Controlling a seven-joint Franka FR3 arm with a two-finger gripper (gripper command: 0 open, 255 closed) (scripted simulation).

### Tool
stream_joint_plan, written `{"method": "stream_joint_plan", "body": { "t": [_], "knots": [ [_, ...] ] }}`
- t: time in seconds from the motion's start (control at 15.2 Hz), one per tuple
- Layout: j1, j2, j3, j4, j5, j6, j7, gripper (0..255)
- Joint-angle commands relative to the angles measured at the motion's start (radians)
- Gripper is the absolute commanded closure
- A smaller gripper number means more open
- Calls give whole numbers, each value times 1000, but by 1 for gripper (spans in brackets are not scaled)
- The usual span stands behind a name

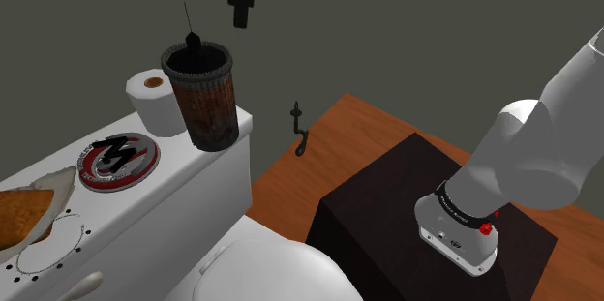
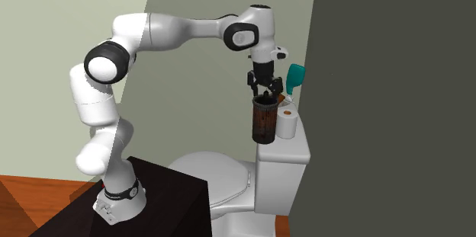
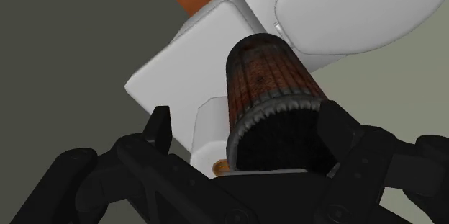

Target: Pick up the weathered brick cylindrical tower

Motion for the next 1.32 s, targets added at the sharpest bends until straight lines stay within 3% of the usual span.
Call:
{"method": "stream_joint_plan", "body": {
  "t": [0.0, 0.26, 0.92, 0.99, 1.25],
  "knots": [
    [20, 38, 20, 66, 2, -25, -36, 0],
    [63, 109, 62, 181, -1, -64, -98, 0],
    [58, 84, 60, 45, 8, 47, -111, 0],
    [58, 85, 60, 46, 8, 46, -111, 255],
    [58, 84, 60, 45, 8, 47, -111, 255]
  ]
}}
